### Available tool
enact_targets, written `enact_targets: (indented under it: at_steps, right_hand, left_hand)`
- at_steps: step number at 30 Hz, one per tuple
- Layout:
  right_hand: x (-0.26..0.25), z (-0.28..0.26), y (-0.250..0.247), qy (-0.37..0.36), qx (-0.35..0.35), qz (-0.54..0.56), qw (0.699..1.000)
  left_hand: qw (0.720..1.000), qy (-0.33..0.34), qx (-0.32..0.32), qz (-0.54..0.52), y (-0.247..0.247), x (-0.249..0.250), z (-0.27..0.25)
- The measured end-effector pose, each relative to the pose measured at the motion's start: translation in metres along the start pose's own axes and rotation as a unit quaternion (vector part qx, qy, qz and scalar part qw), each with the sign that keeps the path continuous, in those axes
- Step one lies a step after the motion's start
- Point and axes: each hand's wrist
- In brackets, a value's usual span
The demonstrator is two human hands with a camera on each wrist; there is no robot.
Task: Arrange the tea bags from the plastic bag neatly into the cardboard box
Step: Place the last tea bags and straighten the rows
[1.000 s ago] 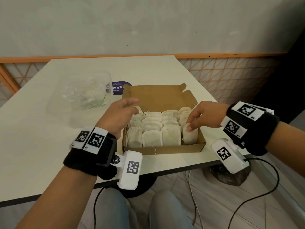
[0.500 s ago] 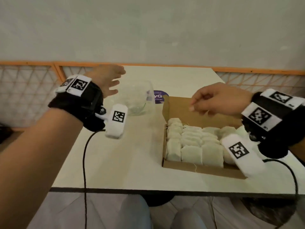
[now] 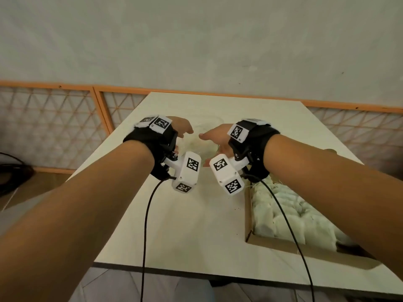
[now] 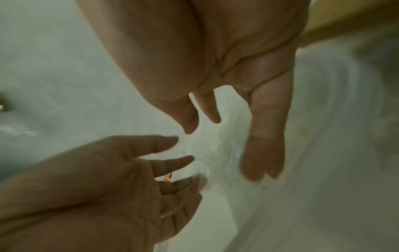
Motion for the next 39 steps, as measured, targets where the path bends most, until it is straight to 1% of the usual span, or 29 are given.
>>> enact_targets:
  at_steps: [2, 4, 5, 7, 8, 10, 11, 12, 13, 14, 15, 16, 17, 18, 19, 20, 21, 23, 26, 29, 32, 35, 37, 39]
  right_hand:
    - [0.001, 0.002, 0.006, 0.008, 0.001, -0.015, 1.000]
    - [0.006, 0.004, 0.010, 0.010, 0.008, -0.017, 1.000]
    - [0.008, 0.004, 0.011, 0.011, 0.016, -0.009, 1.000]
    - [0.010, 0.001, 0.010, 0.008, 0.039, 0.042, 0.998]
    - [0.010, -0.003, 0.008, -0.002, 0.055, 0.066, 0.996]
    - [0.009, -0.014, 0.002, -0.032, 0.082, 0.081, 0.993]
    - [0.010, -0.020, -0.001, -0.052, 0.083, 0.089, 0.991]
    - [0.011, -0.026, -0.004, -0.064, 0.075, 0.094, 0.991]
    - [0.012, -0.032, -0.006, -0.070, 0.063, 0.084, 0.992]
    - [0.014, -0.036, -0.008, -0.078, 0.070, 0.029, 0.994]
    - [0.015, -0.037, -0.011, -0.094, 0.108, -0.060, 0.988]
    - [0.016, -0.038, -0.012, -0.124, 0.165, -0.136, 0.969]
    - [0.014, -0.040, -0.013, -0.166, 0.222, -0.169, 0.946]
    - [0.010, -0.043, -0.011, -0.211, 0.252, -0.164, 0.930]
    - [0.006, -0.045, -0.009, -0.250, 0.256, -0.156, 0.921]
    - [0.001, -0.046, -0.006, -0.274, 0.243, -0.161, 0.916]
    - [-0.003, -0.045, -0.003, -0.280, 0.226, -0.180, 0.916]
    - [-0.007, -0.043, 0.001, -0.253, 0.199, -0.241, 0.916]
    - [-0.007, -0.036, -0.001, -0.220, 0.177, -0.333, 0.900]
    - [-0.010, -0.036, -0.003, -0.215, 0.154, -0.397, 0.879]
    - [-0.020, -0.044, -0.011, -0.226, 0.175, -0.403, 0.869]
    - [-0.032, -0.048, -0.017, -0.239, 0.183, -0.411, 0.861]
    - [-0.036, -0.047, -0.019, -0.238, 0.170, -0.453, 0.842]
    - [-0.037, -0.046, -0.021, -0.236, 0.167, -0.476, 0.830]
  left_hand:
    - [1.000, 0.005, 0.005, -0.018, -0.002, -0.005, 0.005]
    - [1.000, 0.011, 0.020, -0.006, -0.005, -0.007, 0.007]
    - [0.999, 0.027, 0.024, 0.022, -0.006, -0.007, 0.007]
    - [0.994, 0.057, 0.048, 0.076, -0.013, -0.004, 0.005]
    - [0.987, 0.069, 0.063, 0.128, -0.016, -0.003, 0.004]
    - [0.960, 0.096, 0.105, 0.241, -0.024, -0.002, 0.010]
    - [0.955, 0.101, 0.103, 0.261, -0.026, -0.003, 0.011]
    - [0.959, 0.108, 0.085, 0.248, -0.026, -0.003, 0.011]
    - [0.974, 0.114, 0.056, 0.187, -0.026, -0.004, 0.011]
    - [0.988, 0.112, 0.026, 0.102, -0.024, -0.006, 0.011]
    - [0.994, 0.102, 0.003, 0.029, -0.021, -0.006, 0.009]
    - [0.995, 0.097, -0.004, -0.012, -0.018, -0.007, 0.010]
    - [0.995, 0.099, 0.001, -0.029, -0.016, -0.008, 0.010]
    - [0.994, 0.105, 0.005, -0.036, -0.014, -0.008, 0.008]
    - [0.993, 0.109, 0.002, -0.047, -0.013, -0.008, 0.007]
    - [0.991, 0.112, -0.012, -0.067, -0.011, -0.006, 0.005]
    - [0.989, 0.108, -0.038, -0.096, -0.010, -0.005, 0.003]
    - [0.977, 0.096, -0.092, -0.165, -0.010, -0.002, -0.003]
    - [0.953, 0.084, -0.150, -0.250, -0.012, -0.002, -0.005]
    - [0.935, 0.088, -0.171, -0.298, -0.013, 0.001, -0.009]
    - [0.902, 0.082, -0.189, -0.379, -0.018, 0.012, -0.012]
    - [0.888, 0.079, -0.218, -0.398, -0.024, 0.026, -0.017]
    - [0.880, 0.073, -0.225, -0.412, -0.025, 0.031, -0.021]
    - [0.860, 0.087, -0.229, -0.448, -0.024, 0.031, -0.020]
Point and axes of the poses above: each hand's wrist, its own z-axis towards the middle knuckle, its own y-axis out of the palm, x = y × z, and after that the axes turned 4 degrees about -z, right-handed
